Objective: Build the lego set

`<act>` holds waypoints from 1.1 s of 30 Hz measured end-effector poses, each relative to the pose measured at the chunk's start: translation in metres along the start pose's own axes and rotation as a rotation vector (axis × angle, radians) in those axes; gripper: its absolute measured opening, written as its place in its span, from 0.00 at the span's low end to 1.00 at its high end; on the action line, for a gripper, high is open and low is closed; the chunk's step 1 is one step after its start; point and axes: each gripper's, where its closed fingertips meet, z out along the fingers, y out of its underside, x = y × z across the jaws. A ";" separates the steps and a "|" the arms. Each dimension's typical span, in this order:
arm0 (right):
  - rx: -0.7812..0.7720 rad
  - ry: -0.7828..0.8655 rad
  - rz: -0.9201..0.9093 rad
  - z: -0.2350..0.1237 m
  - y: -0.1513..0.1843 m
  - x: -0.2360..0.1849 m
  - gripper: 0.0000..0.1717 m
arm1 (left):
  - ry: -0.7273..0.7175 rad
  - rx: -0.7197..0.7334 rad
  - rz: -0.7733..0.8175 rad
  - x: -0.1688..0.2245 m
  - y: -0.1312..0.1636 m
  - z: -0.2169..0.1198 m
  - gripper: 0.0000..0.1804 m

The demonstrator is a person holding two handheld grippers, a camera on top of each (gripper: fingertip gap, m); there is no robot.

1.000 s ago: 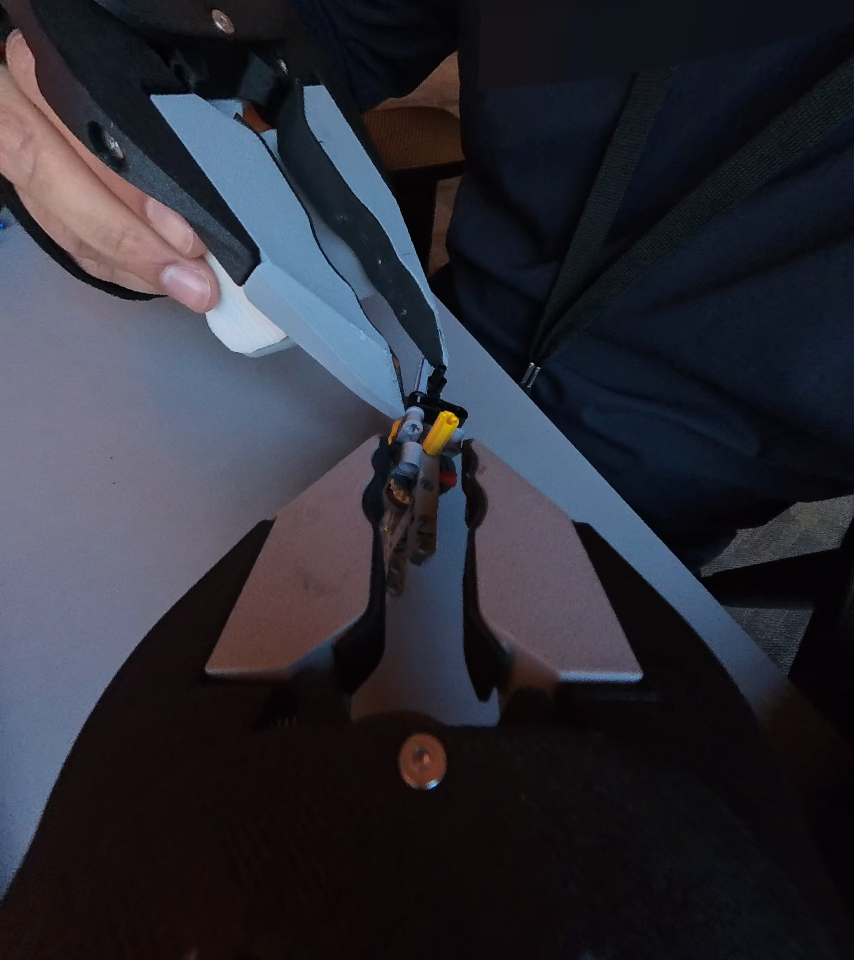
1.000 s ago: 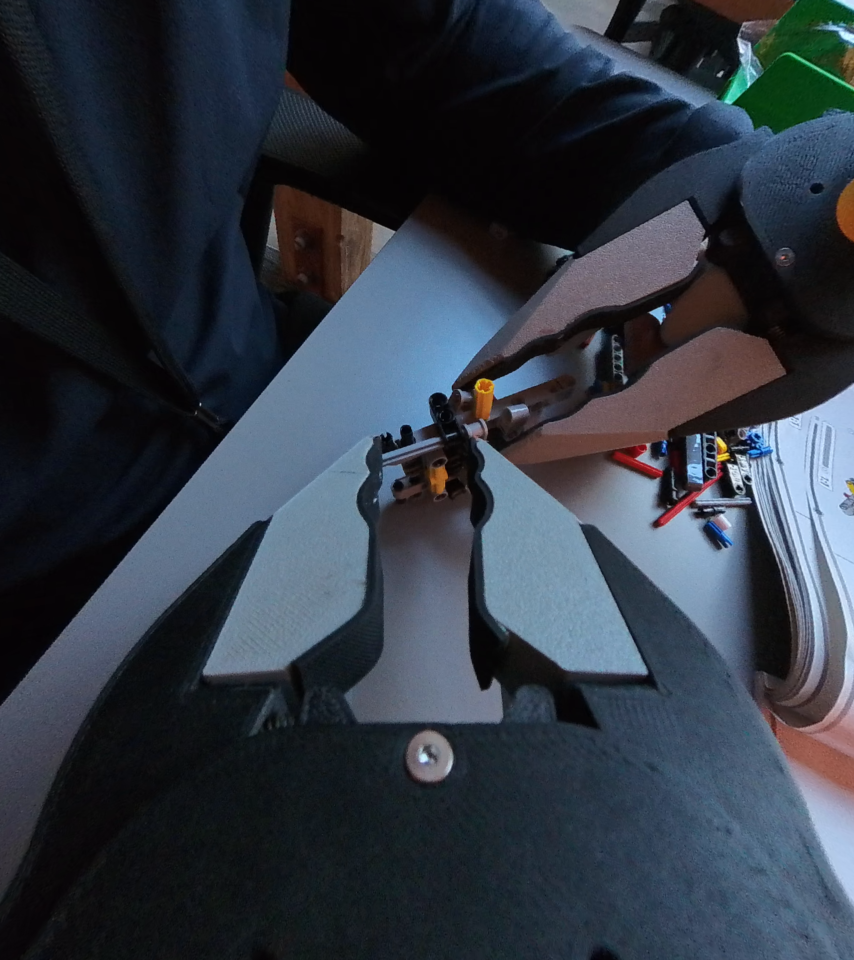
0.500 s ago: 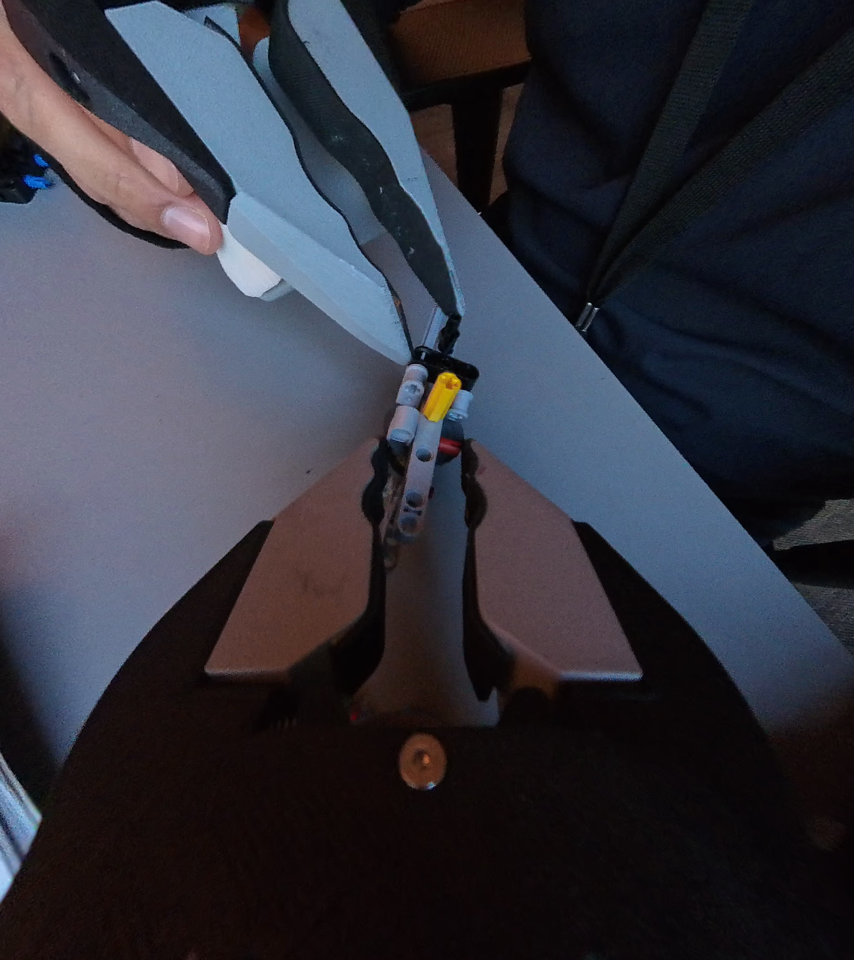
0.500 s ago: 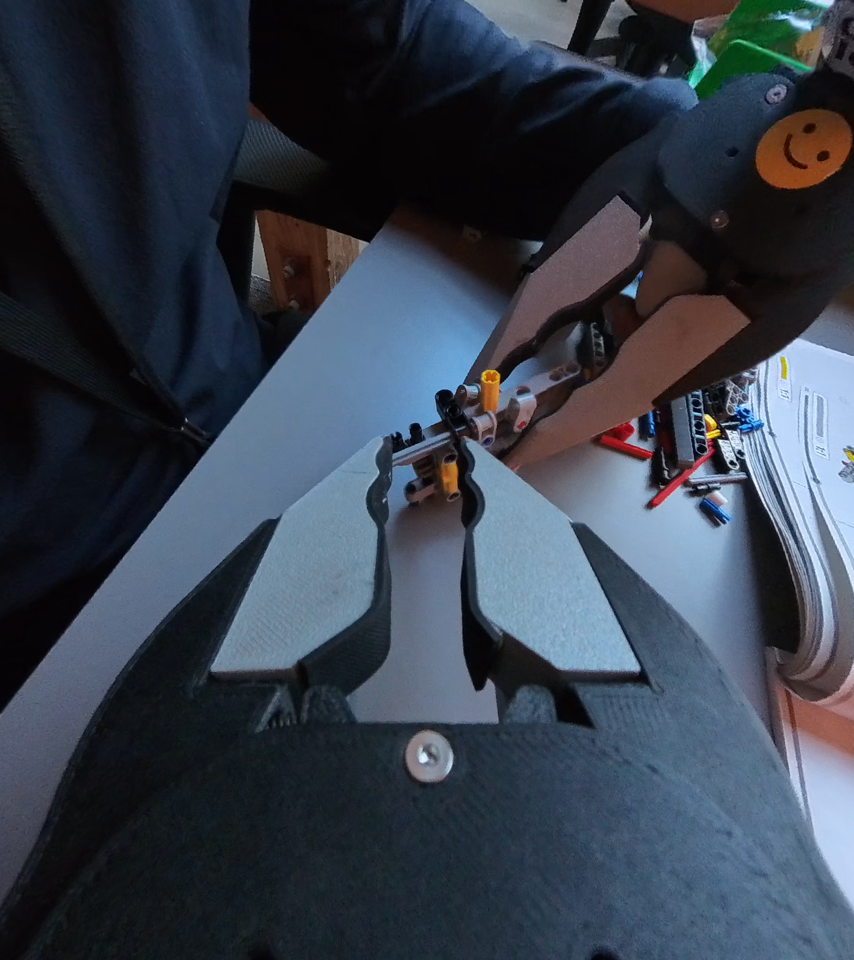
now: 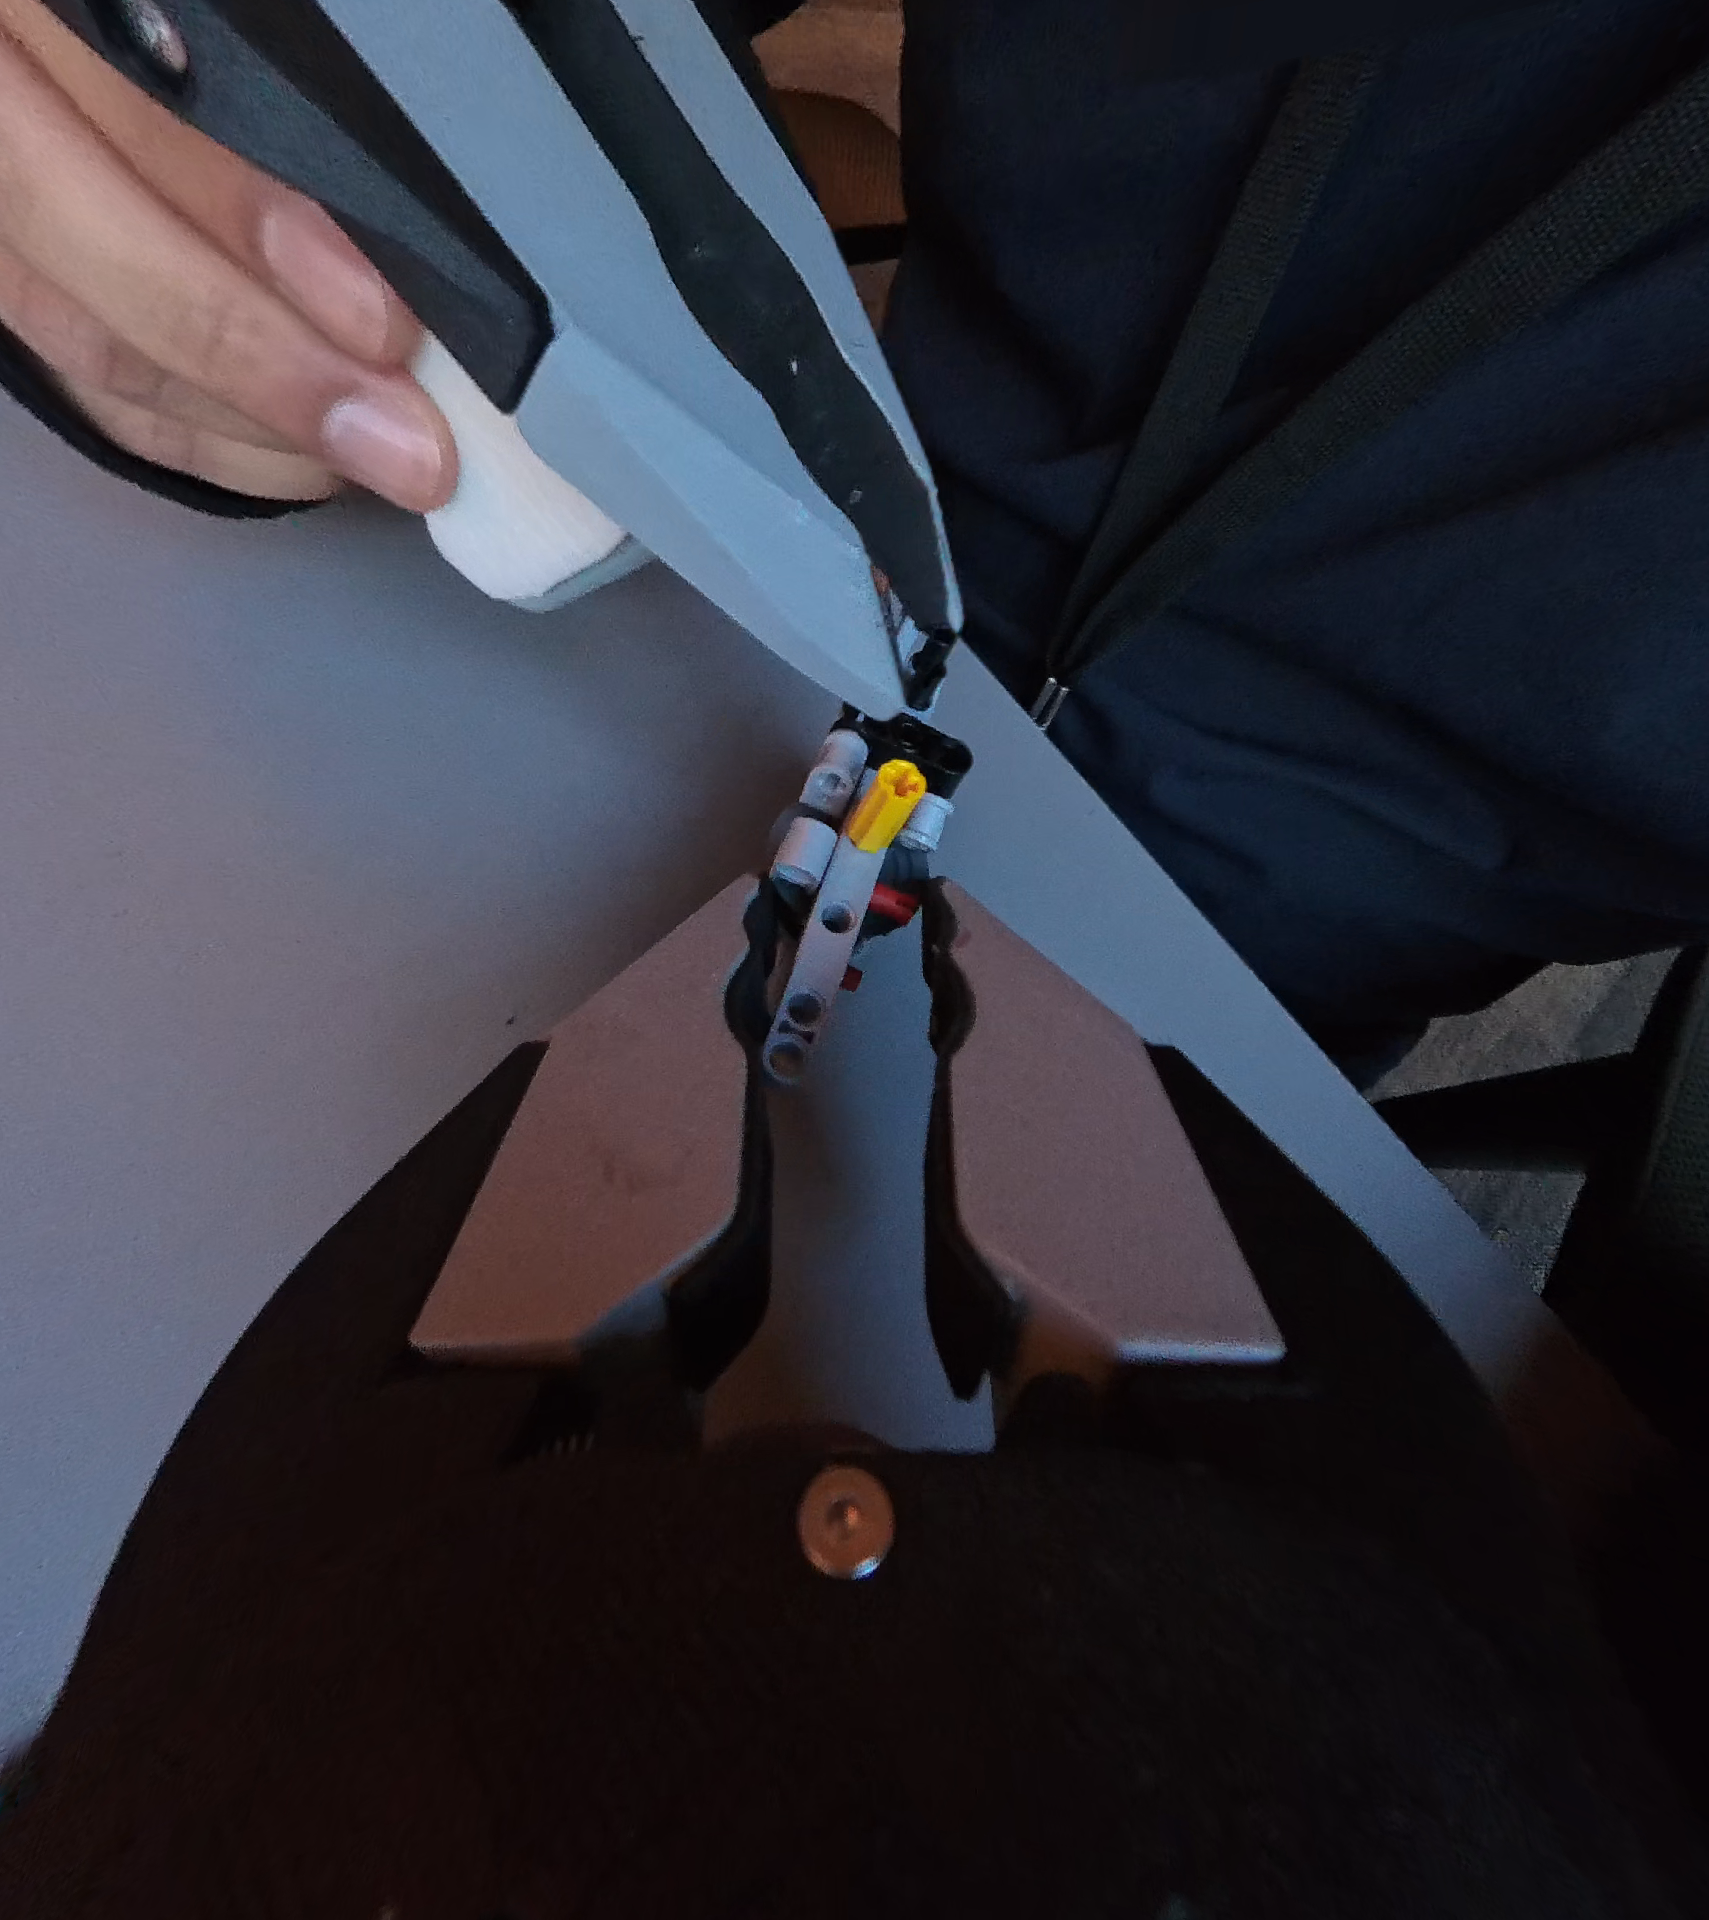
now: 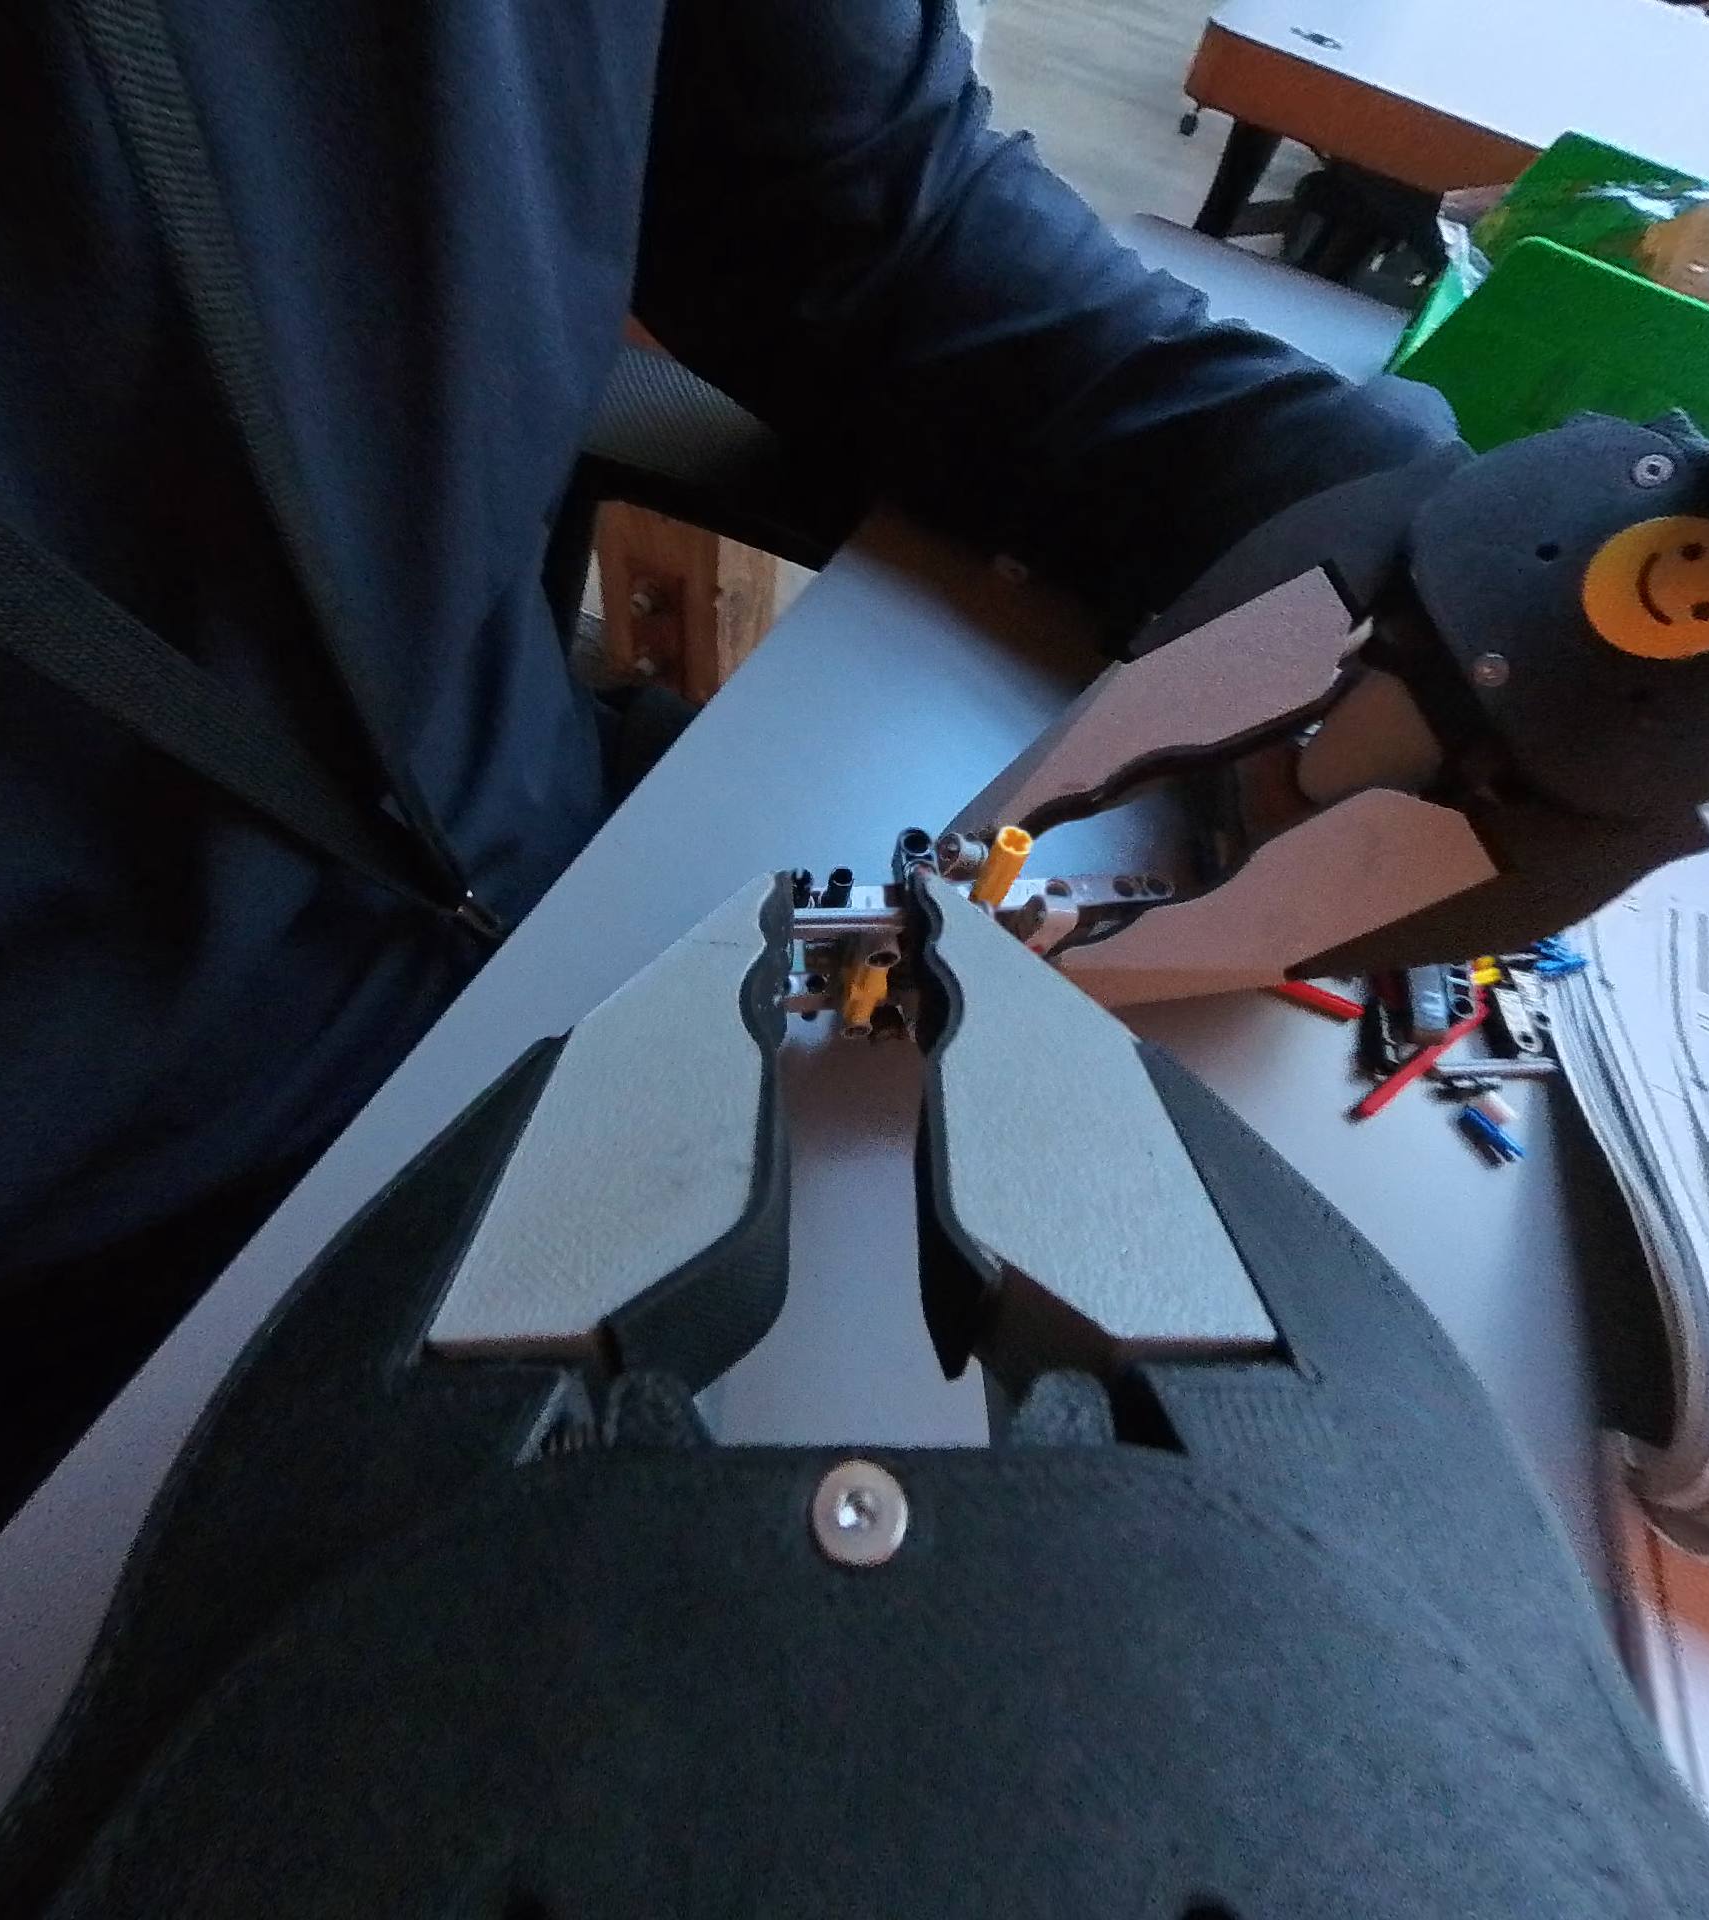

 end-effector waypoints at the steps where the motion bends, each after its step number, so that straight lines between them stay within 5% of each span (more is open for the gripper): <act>1: 0.010 -0.017 0.013 0.001 -0.001 -0.002 0.11 | 0.007 -0.002 0.003 0.001 0.000 0.001 0.14; 5: 0.046 -0.075 0.106 -0.003 0.000 -0.003 0.11 | -0.002 0.001 0.013 0.001 -0.001 0.002 0.14; 8: 0.030 -0.060 0.096 -0.004 0.005 -0.001 0.02 | 0.008 -0.002 0.038 0.005 -0.001 0.003 0.14; 14: -0.002 -0.066 0.060 -0.005 0.005 -0.006 0.14 | 0.018 0.011 0.021 0.006 0.001 0.001 0.14; 28: -0.423 0.155 -0.386 -0.001 0.022 -0.010 0.17 | 0.081 0.017 -0.064 0.006 0.000 0.001 0.14; 33: -0.432 0.183 -0.384 -0.003 0.014 -0.010 0.17 | 0.075 0.021 -0.070 0.005 -0.001 0.001 0.13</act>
